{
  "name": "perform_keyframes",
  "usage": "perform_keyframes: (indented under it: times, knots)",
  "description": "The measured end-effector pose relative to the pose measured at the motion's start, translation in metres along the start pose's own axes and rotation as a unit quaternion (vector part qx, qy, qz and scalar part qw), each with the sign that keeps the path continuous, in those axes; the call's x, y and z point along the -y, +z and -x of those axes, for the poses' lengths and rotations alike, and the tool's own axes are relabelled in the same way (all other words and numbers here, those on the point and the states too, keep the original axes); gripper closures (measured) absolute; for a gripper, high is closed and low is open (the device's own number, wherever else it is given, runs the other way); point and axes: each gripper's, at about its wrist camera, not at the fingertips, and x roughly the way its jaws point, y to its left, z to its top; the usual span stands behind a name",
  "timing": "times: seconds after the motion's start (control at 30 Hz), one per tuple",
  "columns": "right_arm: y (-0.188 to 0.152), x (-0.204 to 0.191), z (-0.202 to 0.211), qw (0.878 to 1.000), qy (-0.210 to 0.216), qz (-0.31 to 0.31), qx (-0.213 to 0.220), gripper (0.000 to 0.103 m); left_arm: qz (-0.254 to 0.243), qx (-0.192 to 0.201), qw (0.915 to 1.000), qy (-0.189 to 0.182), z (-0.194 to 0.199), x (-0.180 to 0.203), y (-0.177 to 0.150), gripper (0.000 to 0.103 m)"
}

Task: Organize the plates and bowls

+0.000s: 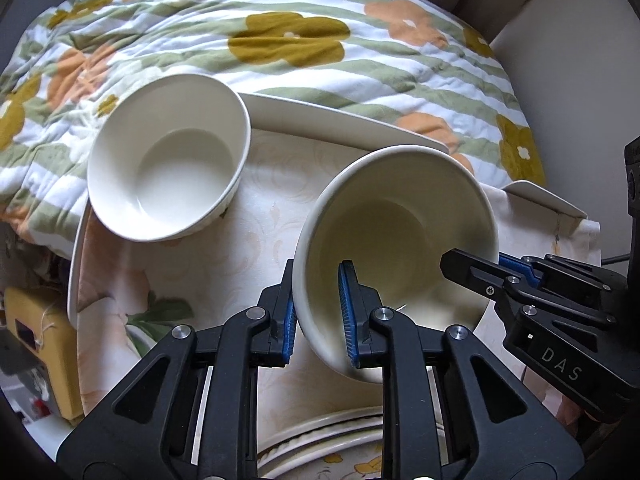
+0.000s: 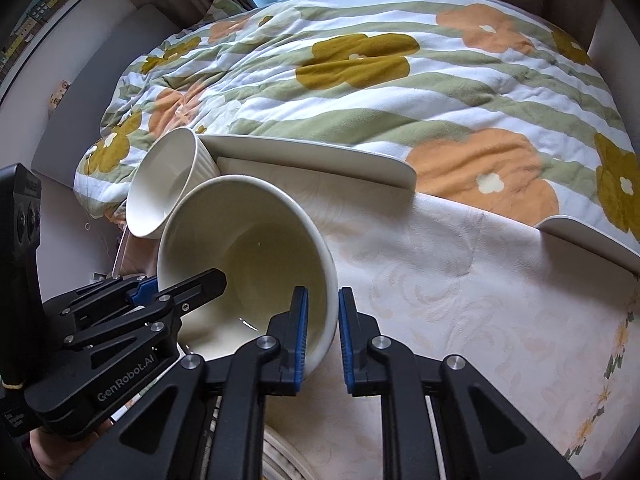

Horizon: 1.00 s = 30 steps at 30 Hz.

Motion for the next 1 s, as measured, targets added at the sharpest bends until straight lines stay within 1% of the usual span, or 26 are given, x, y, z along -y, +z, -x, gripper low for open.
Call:
perform_keyframes:
  times: [0.03, 0.1, 0.13, 0.17, 0.2, 0.23, 0.27, 0.3, 0.33, 0.37, 0.4, 0.43, 0.53, 0.57, 0.63, 0.67, 0.7, 0.77, 0.83, 0.87, 0.9, 0.93, 0.97, 1.0]
  knots:
    - [-0.003, 0.002, 0.011, 1.0, 0.001, -0.003, 0.01, 0.089, -0.003, 0.003, 1.0, 0.001, 0.004, 0.004, 0.0, 0.086]
    - [-0.006, 0.003, 0.018, 1.0, 0.002, -0.004, 0.015, 0.089, -0.012, 0.011, 0.9999, 0.002, 0.016, 0.014, -0.002, 0.086]
    - [-0.011, 0.006, 0.032, 1.0, 0.004, -0.007, 0.026, 0.089, -0.016, 0.014, 0.9998, 0.002, 0.021, 0.02, -0.002, 0.086]
    - [-0.011, 0.006, 0.032, 1.0, 0.004, -0.007, 0.026, 0.089, -0.021, 0.016, 0.9996, 0.002, 0.027, 0.026, -0.004, 0.086]
    - [-0.014, 0.009, 0.04, 0.999, 0.005, -0.01, 0.031, 0.089, -0.026, 0.02, 0.9995, 0.0, 0.034, 0.033, -0.006, 0.086]
    - [-0.022, 0.015, 0.057, 0.999, 0.007, -0.017, 0.041, 0.089, -0.031, 0.022, 0.9993, -0.001, 0.039, 0.04, -0.009, 0.086]
    - [-0.022, 0.015, 0.057, 0.999, 0.007, -0.017, 0.041, 0.089, -0.036, 0.024, 0.9991, -0.003, 0.044, 0.048, -0.012, 0.086]
    - [-0.027, 0.019, 0.065, 0.999, 0.008, -0.021, 0.046, 0.089, -0.041, 0.026, 0.9988, -0.008, 0.05, 0.058, -0.016, 0.086]
    - [-0.041, 0.03, 0.084, 0.998, 0.01, -0.038, 0.056, 0.089, -0.045, 0.026, 0.9986, -0.011, 0.054, 0.066, -0.02, 0.086]
    - [-0.041, 0.03, 0.084, 0.998, 0.01, -0.038, 0.056, 0.089, -0.05, 0.027, 0.9983, -0.014, 0.058, 0.077, -0.026, 0.086]
    - [-0.057, 0.042, 0.102, 0.997, 0.007, -0.052, 0.062, 0.089, -0.055, 0.028, 0.998, -0.015, 0.062, 0.088, -0.032, 0.086]
    - [-0.067, 0.046, 0.11, 0.996, 0.002, -0.053, 0.066, 0.089, -0.059, 0.029, 0.9977, -0.018, 0.066, 0.099, -0.039, 0.086]
    - [-0.083, 0.056, 0.125, 0.996, -0.008, -0.056, 0.074, 0.089, -0.073, 0.028, 0.9965, -0.03, 0.074, 0.132, -0.059, 0.086]
    - [-0.103, 0.068, 0.14, 0.994, -0.014, -0.065, 0.082, 0.089, -0.077, 0.029, 0.9961, -0.034, 0.076, 0.143, -0.065, 0.086]
    - [-0.121, 0.081, 0.154, 0.993, -0.02, -0.078, 0.089, 0.089, -0.088, 0.028, 0.9949, -0.039, 0.08, 0.165, -0.079, 0.086]
    - [-0.129, 0.086, 0.16, 0.992, -0.024, -0.082, 0.091, 0.089, -0.095, 0.028, 0.9942, -0.041, 0.082, 0.176, -0.087, 0.086]
    - [-0.129, 0.086, 0.16, 0.992, -0.024, -0.082, 0.091, 0.089, -0.102, 0.028, 0.9935, -0.043, 0.084, 0.187, -0.094, 0.086]
    - [-0.155, 0.102, 0.176, 0.99, -0.036, -0.094, 0.098, 0.089, -0.114, 0.026, 0.9919, -0.049, 0.086, 0.208, -0.107, 0.086]
    - [-0.171, 0.113, 0.185, 0.988, -0.043, -0.105, 0.1, 0.089, -0.126, 0.023, 0.9904, -0.053, 0.088, 0.225, -0.118, 0.086]
    - [-0.171, 0.113, 0.185, 0.988, -0.043, -0.105, 0.1, 0.089, -0.132, 0.021, 0.9895, -0.053, 0.087, 0.233, -0.124, 0.086]
    - [-0.185, 0.122, 0.189, 0.987, -0.049, -0.116, 0.099, 0.089, -0.139, 0.018, 0.9886, -0.054, 0.086, 0.241, -0.129, 0.086]
    - [-0.185, 0.122, 0.189, 0.987, -0.049, -0.116, 0.099, 0.089, -0.146, 0.012, 0.9876, -0.056, 0.084, 0.248, -0.134, 0.086]
    - [-0.198, 0.131, 0.191, 0.985, -0.053, -0.131, 0.096, 0.089, -0.152, 0.005, 0.9867, -0.057, 0.081, 0.253, -0.139, 0.086]
    - [-0.198, 0.131, 0.191, 0.985, -0.053, -0.131, 0.096, 0.089, -0.159, -0.003, 0.9854, -0.06, 0.078, 0.259, -0.143, 0.086]
